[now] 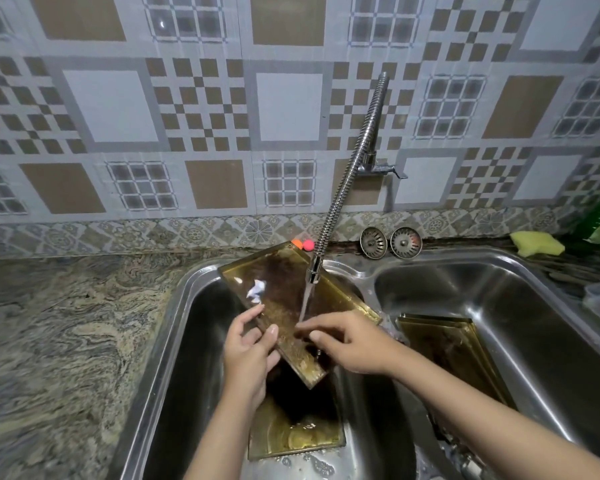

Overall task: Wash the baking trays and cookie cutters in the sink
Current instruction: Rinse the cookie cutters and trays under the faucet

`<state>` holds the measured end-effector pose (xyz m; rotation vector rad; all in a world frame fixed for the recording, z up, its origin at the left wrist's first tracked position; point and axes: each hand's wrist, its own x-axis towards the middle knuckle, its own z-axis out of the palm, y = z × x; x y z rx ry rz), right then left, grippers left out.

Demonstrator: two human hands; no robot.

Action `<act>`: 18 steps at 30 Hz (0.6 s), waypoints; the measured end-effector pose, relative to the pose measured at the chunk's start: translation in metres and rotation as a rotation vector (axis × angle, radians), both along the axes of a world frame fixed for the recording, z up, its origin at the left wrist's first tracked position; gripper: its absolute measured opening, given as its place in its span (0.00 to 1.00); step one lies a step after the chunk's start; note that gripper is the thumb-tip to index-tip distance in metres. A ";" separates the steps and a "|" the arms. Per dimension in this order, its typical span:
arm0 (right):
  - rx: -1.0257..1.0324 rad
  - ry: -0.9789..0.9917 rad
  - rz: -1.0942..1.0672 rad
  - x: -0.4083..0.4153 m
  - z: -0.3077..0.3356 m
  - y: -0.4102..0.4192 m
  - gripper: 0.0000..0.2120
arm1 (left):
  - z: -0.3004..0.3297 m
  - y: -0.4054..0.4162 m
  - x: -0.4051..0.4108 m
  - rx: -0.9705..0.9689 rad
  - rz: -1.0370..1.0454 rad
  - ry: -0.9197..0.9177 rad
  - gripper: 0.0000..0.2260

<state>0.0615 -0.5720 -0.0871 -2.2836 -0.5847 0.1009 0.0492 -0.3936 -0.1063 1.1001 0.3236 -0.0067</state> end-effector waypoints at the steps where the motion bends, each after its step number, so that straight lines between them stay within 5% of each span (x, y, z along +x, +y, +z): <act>1: -0.009 -0.067 -0.073 0.003 0.002 -0.009 0.14 | -0.004 0.011 0.002 0.004 0.006 0.021 0.17; 5: -0.080 0.024 -0.347 0.020 -0.003 -0.043 0.12 | -0.012 0.040 0.005 0.052 -0.045 0.068 0.17; 11: 0.384 0.281 -0.418 0.009 -0.009 -0.031 0.12 | -0.019 0.044 0.006 0.007 -0.124 0.152 0.17; 15: 0.472 0.234 -0.478 -0.005 -0.004 -0.015 0.16 | -0.018 0.035 -0.002 0.489 -0.235 0.255 0.15; 18: 0.319 0.143 -0.467 -0.019 -0.004 0.001 0.14 | -0.004 0.024 -0.005 0.518 -0.270 0.108 0.14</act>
